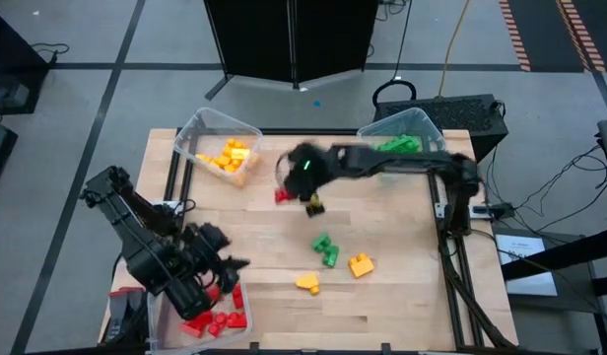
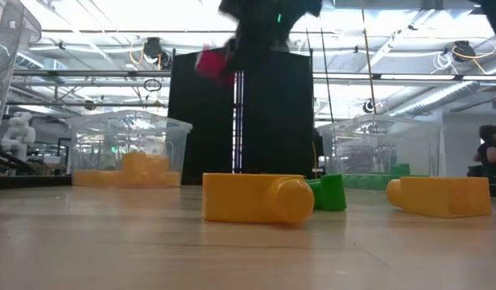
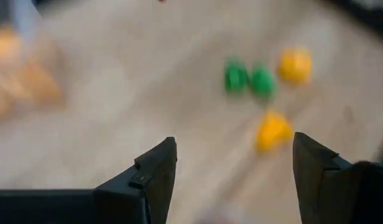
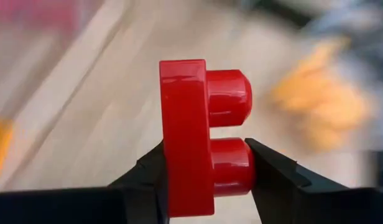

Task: Sort blocks
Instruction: Put the red game piece into the bottom transparent bin

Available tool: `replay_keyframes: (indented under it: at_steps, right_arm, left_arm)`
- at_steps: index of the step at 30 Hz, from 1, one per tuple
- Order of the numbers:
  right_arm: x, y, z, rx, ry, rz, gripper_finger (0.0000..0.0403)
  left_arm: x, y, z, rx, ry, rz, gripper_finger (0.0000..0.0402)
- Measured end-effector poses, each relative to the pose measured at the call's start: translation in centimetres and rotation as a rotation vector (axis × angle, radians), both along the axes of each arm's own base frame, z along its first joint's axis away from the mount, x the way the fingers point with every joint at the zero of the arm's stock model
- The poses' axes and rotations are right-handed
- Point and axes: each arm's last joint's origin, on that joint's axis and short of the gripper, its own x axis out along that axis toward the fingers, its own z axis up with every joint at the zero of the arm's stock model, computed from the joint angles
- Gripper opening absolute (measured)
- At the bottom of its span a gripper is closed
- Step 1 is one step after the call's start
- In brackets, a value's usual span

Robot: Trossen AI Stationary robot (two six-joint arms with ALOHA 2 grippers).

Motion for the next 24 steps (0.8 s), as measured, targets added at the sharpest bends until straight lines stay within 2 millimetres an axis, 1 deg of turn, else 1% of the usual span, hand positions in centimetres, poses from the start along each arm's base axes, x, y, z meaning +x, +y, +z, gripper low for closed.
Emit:
replay_keyframes:
  at_steps: [3, 5, 9, 10, 12, 14, 16, 18, 21, 22, 24]
  right_arm:
    - [-2.9, -1.7, 5.8, 0.043, -0.201, -0.064, 0.015]
    - [-5.0, -2.3, 9.1, 0.094, -0.327, -0.077, 0.015]
    - [-8.7, -2.7, 13.3, 0.126, -0.482, -0.105, 0.015]
    - [-9.4, -2.6, 14.2, 0.137, -0.519, -0.097, 0.015]
    - [-10.9, -2.2, 16.0, 0.154, -0.605, -0.071, 0.015]
    - [-12.1, -1.7, 17.4, 0.171, -0.671, -0.047, 0.015]
    - [-12.6, -1.3, 18.1, 0.183, -0.702, -0.029, 0.015]
    - [-13.0, -1.2, 18.2, 0.186, -0.703, -0.026, 0.015]
    - [-13.3, -1.1, 18.3, 0.191, -0.699, -0.028, 0.015]
    - [-13.3, -1.1, 18.3, 0.194, -0.698, -0.03, 0.015]
    - [-13.3, -1.1, 18.2, 0.206, -0.685, -0.033, 0.015]
  left_arm:
    - [0.7, 1.2, 0.5, 0.194, -0.151, 0.064, 0.0206]
    - [1.2, 2.0, 1.0, 0.345, -0.282, 0.11, 0.0206]
    - [2.3, 3.5, 2.0, 0.644, -0.509, 0.202, 0.0206]
    - [2.7, 3.9, 2.2, 0.681, -0.541, 0.231, 0.0206]
    - [3.4, 5.1, 2.5, 0.688, -0.544, 0.293, 0.0206]
    - [4.3, 6.4, 2.8, 0.671, -0.564, 0.372, 0.0206]
    - [5.1, 6.9, 3.0, 0.659, -0.582, 0.419, 0.0205]
    - [5.9, 7.1, 3.2, 0.682, -0.555, 0.426, 0.0199]
    - [7.1, 7.2, 3.7, 0.687, -0.487, 0.395, 0.0185]
    - [7.5, 7.4, 3.9, 0.661, -0.451, 0.365, 0.018]
    - [8.9, 8.0, 4.1, 0.553, -0.389, 0.259, 0.0169]
